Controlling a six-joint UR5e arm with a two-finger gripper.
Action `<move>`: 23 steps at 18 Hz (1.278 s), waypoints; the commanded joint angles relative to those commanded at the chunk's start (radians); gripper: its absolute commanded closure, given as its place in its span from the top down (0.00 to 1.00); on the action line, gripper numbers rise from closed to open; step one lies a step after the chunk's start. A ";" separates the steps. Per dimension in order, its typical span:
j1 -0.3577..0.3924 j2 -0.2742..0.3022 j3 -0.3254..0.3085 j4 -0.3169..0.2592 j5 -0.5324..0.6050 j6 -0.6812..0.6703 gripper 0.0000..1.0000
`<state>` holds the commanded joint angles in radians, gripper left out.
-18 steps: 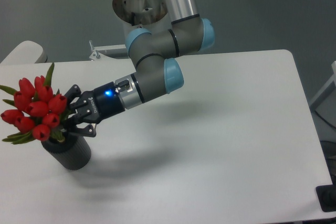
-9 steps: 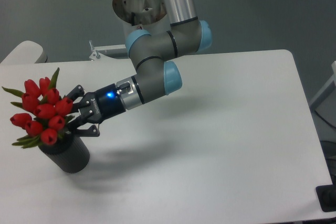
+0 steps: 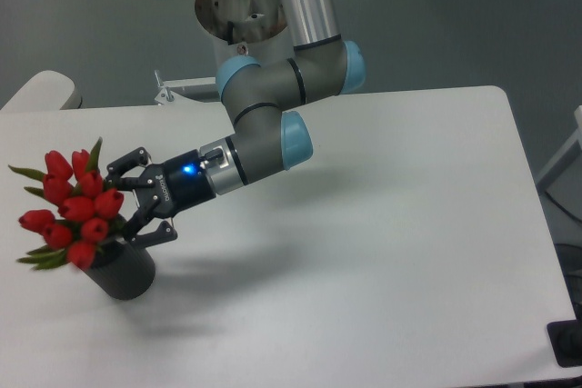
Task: Insert the flowers into the vase
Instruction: 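Open the gripper and withdraw it away from the tulips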
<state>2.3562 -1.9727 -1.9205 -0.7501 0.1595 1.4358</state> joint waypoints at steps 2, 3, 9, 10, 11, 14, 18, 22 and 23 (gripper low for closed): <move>0.005 0.005 -0.003 0.002 0.015 0.002 1.00; 0.009 0.008 -0.002 0.002 0.046 0.003 1.00; 0.086 0.029 0.012 0.002 0.169 0.047 1.00; 0.107 0.032 0.014 0.002 0.179 0.058 1.00; 0.132 0.046 0.021 0.002 0.181 0.054 1.00; 0.213 0.055 0.040 0.002 0.186 0.054 1.00; 0.296 0.075 0.103 0.002 0.409 0.084 1.00; 0.357 0.113 0.159 -0.003 0.636 0.147 1.00; 0.365 0.123 0.181 -0.006 0.691 0.153 1.00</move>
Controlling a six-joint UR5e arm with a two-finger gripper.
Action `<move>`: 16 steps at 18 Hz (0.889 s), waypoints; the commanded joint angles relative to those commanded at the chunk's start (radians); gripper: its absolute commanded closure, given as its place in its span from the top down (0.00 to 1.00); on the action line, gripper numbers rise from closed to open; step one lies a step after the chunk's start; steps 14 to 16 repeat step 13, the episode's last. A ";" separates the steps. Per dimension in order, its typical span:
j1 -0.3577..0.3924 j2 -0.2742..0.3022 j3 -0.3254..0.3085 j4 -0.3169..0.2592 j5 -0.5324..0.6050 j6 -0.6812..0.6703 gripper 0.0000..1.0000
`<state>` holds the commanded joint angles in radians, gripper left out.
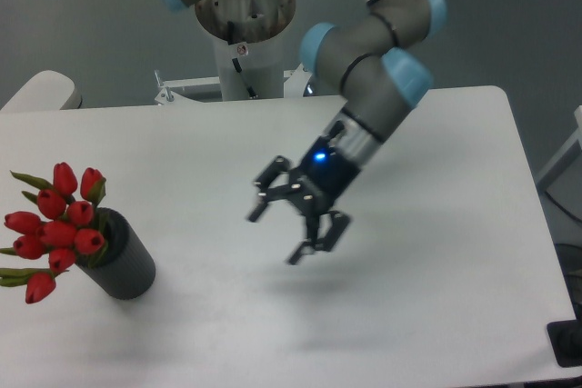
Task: Insert the flowers into the vase
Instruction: 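Open the gripper and withdraw it away from the tulips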
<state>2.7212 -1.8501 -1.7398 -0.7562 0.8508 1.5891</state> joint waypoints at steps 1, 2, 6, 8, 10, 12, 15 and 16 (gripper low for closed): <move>0.006 0.024 0.020 -0.002 0.078 0.003 1.00; 0.008 0.038 0.049 -0.005 0.181 0.005 1.00; -0.005 0.061 0.135 -0.067 0.503 0.017 1.00; -0.020 0.069 0.166 -0.118 0.588 0.044 1.00; -0.044 0.080 0.181 -0.155 0.658 0.055 1.00; -0.081 0.087 0.207 -0.219 0.727 0.055 1.00; -0.095 0.089 0.215 -0.233 0.744 0.055 1.00; -0.095 0.089 0.215 -0.233 0.744 0.055 1.00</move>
